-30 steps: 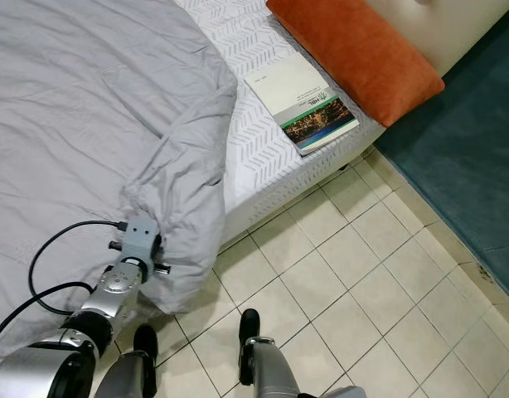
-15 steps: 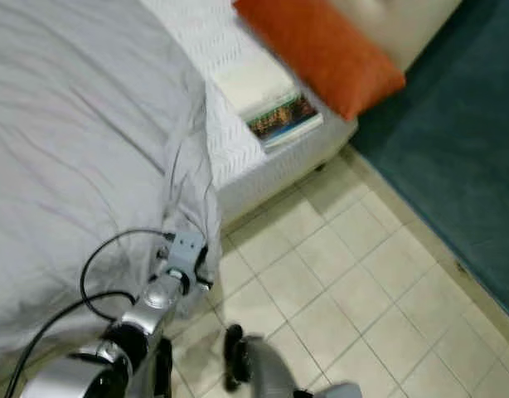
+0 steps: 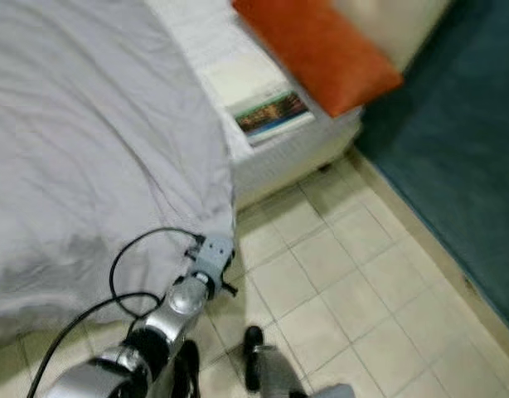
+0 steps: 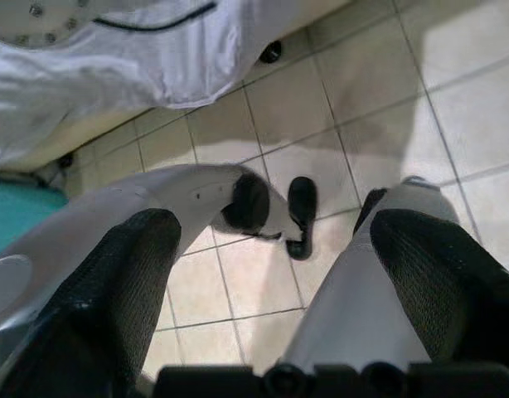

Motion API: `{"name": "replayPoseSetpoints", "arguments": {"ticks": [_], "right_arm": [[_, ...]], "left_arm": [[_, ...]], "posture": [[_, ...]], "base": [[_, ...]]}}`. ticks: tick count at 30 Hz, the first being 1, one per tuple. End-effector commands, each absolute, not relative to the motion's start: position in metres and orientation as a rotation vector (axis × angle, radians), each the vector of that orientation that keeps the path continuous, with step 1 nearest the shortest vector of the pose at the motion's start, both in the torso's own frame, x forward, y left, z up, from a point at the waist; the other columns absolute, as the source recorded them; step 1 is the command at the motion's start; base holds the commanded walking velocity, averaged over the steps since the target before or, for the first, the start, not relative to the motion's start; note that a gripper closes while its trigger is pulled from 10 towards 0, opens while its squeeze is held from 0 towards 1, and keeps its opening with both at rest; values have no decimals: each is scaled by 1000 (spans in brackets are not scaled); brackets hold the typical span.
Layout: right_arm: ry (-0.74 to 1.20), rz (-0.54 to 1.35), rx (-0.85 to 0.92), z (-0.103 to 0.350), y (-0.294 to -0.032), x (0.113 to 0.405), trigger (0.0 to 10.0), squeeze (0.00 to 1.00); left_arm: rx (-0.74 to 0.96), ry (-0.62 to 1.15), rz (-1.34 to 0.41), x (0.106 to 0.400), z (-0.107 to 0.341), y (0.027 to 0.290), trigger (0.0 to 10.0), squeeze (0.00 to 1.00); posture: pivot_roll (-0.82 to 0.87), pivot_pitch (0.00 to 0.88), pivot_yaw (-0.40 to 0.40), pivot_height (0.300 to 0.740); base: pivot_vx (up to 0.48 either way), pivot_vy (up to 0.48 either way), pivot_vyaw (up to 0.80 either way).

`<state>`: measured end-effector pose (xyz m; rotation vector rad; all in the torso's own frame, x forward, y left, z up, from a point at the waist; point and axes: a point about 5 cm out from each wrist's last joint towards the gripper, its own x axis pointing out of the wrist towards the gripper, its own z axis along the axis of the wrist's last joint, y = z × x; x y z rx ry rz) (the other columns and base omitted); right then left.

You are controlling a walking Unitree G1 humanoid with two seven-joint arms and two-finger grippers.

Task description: Clean up the room

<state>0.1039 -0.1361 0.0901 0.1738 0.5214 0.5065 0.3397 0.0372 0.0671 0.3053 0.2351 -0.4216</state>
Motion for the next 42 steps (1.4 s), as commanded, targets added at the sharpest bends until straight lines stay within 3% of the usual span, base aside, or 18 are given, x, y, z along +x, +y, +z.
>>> {"name": "replayPoseSetpoints", "arguments": {"ticks": [1,13,14,20,25,26,27,29,31,32,33,36,37,38,42], "right_arm": [[568,487,172,85,-138,96,10000,0],[573,489,171,83,-135,92,10000,0],[572,487,172,83,-134,92,10000,0],[556,466,177,82,-134,95,10000,0],[514,448,162,76,-136,111,10000,0],[486,430,141,72,-140,125,10000,0],[486,430,141,72,-140,125,10000,0],[459,412,124,67,-146,141,10000,0],[451,405,119,65,-148,147,10000,0],[415,368,108,60,-155,169,10000,0],[415,368,108,60,-155,169,10000,0],[339,292,96,63,-165,199,10000,0],[339,292,96,63,-165,199,10000,0],[250,193,72,72,-177,223,10000,0],[137,55,28,84,-194,253,10000,0]], "left_arm": [[241,349,-669,294,47,-36,10000,0],[206,304,-770,280,71,-86,10000,0],[114,286,-795,278,86,-101,10000,1000],[-13,230,-826,278,111,-120,10000,1000],[-90,143,-849,285,126,-118,10000,1000],[-82,117,-826,294,113,-94,10000,1000],[-82,117,-826,294,113,-94,10000,1000],[-54,122,-744,305,90,-51,10000,1000],[-35,129,-712,307,81,-35,10000,1000],[38,148,-581,311,56,24,10000,1000],[38,148,-581,311,56,24,10000,1000],[93,136,-405,305,41,98,10000,1000],[93,136,-405,305,41,98,10000,1000],[88,110,-263,296,45,141,10000,1000],[56,2,-123,284,66,175,10000,1000]], "posture": [[-399,485,-119,740],[-400,466,-106,740],[-404,465,-100,740],[-394,458,-85,740],[-355,407,-60,740],[-311,344,-39,740],[-311,344,-39,740],[-248,254,-12,740],[-248,254,-12,740],[-171,143,2,740],[-171,143,2,740],[-126,68,2,740],[-126,68,2,740],[-51,0,-10,740],[3,0,-24,740]], "base": [[0,0,0],[0,0,0],[0,0,0],[0,0,0],[0,0,0],[0,0,0],[0,0,0],[0,0,0],[0,0,0],[0,0,0],[0,0,0],[0,0,0],[0,0,0],[0,0,0],[0,0,0]]}}
